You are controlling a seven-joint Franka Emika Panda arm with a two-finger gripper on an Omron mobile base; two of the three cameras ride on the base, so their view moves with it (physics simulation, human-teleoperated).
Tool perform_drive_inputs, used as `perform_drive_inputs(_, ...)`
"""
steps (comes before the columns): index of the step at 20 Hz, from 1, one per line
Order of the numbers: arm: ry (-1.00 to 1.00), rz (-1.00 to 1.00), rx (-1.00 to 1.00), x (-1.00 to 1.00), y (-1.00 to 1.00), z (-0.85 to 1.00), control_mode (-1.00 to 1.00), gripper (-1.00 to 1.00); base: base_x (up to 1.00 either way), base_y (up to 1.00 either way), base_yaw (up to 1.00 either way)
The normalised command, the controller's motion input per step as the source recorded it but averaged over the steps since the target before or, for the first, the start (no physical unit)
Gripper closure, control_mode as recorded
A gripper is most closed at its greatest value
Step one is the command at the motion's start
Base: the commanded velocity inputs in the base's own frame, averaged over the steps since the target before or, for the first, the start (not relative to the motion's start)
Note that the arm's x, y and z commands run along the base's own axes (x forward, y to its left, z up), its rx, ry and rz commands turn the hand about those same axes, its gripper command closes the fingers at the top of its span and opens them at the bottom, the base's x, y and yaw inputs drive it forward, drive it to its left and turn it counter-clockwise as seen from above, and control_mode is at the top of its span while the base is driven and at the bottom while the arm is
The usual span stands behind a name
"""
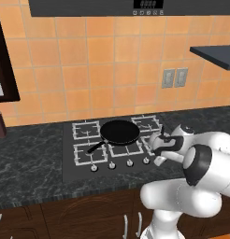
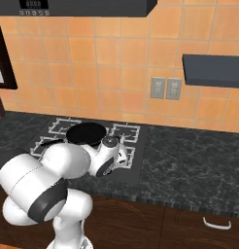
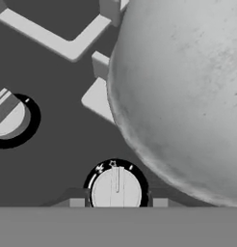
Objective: Pick the kettle from the counter and place it on a stove burner. Then turn the burner on.
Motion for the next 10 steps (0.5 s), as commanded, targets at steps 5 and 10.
perform_drive_inputs(5,-0.08,0.00,0.01,-0.21,-0.14,0.51,-1.00,-1.00,0.00,0.00,0.00)
perform_drive_inputs(10,-0.18,-0.04,0.13,-0.82,-0.80,0.73,-1.00,-1.00,0.00,0.00,0.00)
